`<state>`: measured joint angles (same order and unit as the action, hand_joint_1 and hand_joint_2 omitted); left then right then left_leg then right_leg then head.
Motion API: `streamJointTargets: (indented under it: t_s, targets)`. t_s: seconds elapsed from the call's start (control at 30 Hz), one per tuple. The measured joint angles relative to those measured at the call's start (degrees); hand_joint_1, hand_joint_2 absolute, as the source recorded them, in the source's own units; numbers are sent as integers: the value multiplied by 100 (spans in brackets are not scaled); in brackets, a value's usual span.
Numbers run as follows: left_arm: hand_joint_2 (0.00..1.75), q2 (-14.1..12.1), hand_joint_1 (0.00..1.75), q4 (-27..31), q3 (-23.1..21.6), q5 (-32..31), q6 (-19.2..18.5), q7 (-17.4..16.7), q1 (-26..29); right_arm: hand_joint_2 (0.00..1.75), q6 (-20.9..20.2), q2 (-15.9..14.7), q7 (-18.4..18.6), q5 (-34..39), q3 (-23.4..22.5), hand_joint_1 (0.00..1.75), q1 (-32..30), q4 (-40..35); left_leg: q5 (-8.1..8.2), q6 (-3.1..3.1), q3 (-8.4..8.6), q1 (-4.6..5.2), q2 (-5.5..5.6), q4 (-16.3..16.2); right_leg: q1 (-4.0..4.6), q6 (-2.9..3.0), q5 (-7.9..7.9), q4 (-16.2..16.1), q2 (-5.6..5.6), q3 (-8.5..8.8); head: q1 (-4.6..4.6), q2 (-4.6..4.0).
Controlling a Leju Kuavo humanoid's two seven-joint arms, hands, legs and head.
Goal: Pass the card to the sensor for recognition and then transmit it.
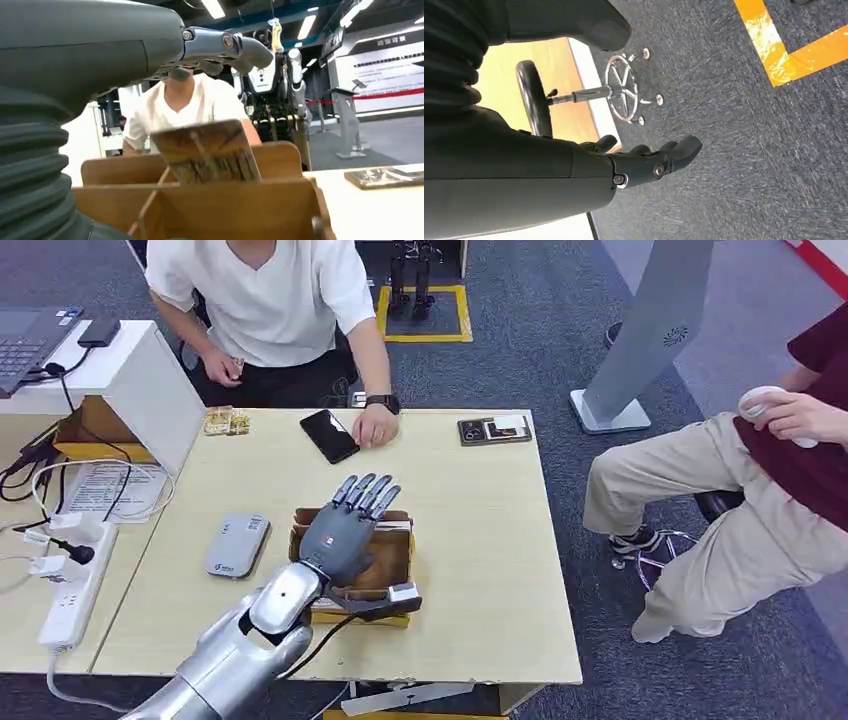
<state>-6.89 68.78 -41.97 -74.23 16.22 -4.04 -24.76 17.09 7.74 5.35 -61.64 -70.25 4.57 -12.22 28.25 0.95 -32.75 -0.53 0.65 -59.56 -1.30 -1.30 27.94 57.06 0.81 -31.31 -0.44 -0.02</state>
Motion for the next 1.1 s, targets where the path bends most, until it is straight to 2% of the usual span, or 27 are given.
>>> streamJointTargets:
  t_s: [0.63,0.67,0.73,0.77,1.1]
  targets:
    - [175,-122,0,157,0,155,-192,57,-119,175,7,0,-15,42,-20,0,1,0,0,0,0,0,0,0,0,0,0,0,0,-1,0,0]
    - [175,-127,65,157,0,164,-206,59,-123,175,7,0,-15,42,-24,0,0,0,0,0,0,0,0,0,0,0,0,0,0,-1,0,0]
    - [175,-131,65,157,0,188,-258,63,-134,175,7,0,-15,42,-39,0,1,0,0,0,0,0,1,0,0,0,0,0,-1,-1,0,0]
    - [175,-133,175,157,0,214,-279,81,-141,175,7,0,-18,42,-44,0,1,0,0,0,0,0,0,0,0,0,0,0,0,0,0,0]
    - [175,-181,175,157,0,380,-361,197,-165,175,-2,0,-33,39,-63,0,1,0,0,0,0,0,0,0,0,0,0,0,0,-1,2,0]
